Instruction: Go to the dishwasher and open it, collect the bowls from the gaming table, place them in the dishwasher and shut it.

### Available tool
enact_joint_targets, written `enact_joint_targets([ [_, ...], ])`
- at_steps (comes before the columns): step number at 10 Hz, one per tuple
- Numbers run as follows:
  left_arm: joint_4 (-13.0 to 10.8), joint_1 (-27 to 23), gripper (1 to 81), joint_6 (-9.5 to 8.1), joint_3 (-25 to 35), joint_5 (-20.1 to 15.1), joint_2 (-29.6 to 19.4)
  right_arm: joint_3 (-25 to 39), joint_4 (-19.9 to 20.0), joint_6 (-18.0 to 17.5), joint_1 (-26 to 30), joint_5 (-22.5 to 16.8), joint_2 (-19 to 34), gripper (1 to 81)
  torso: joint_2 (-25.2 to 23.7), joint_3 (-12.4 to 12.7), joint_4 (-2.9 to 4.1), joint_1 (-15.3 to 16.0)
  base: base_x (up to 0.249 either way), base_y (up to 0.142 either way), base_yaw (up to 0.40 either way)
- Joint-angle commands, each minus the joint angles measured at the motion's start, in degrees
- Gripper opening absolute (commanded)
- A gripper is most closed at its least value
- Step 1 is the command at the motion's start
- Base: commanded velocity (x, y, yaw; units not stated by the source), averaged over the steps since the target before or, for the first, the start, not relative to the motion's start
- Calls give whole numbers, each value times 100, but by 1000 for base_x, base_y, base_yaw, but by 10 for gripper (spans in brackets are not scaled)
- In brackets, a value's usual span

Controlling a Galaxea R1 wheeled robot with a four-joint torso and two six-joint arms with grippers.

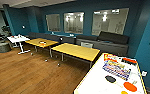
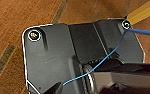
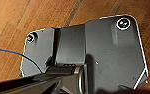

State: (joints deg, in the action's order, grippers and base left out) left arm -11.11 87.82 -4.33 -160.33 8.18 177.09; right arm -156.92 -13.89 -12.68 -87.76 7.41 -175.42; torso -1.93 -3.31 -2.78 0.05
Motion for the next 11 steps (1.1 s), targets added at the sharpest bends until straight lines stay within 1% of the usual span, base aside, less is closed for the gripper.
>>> enact_joint_targets([
  [1,29,-243,811,11,2,-247,28,13,-79,11,272,-258,-22,811,0,0,0,0,107,0,0],
  [2,30,-243,811,11,2,-247,28,13,-79,11,272,-258,-22,811,0,0,0,2,80,0,0],
  [7,56,-243,811,11,2,-247,46,13,-79,11,263,-258,-13,811,5,0,0,2,0,0,0],
  [11,-6,-244,811,11,2,-264,37,13,-79,11,254,-249,-13,811,2,0,0,-2,21,0,0],
])
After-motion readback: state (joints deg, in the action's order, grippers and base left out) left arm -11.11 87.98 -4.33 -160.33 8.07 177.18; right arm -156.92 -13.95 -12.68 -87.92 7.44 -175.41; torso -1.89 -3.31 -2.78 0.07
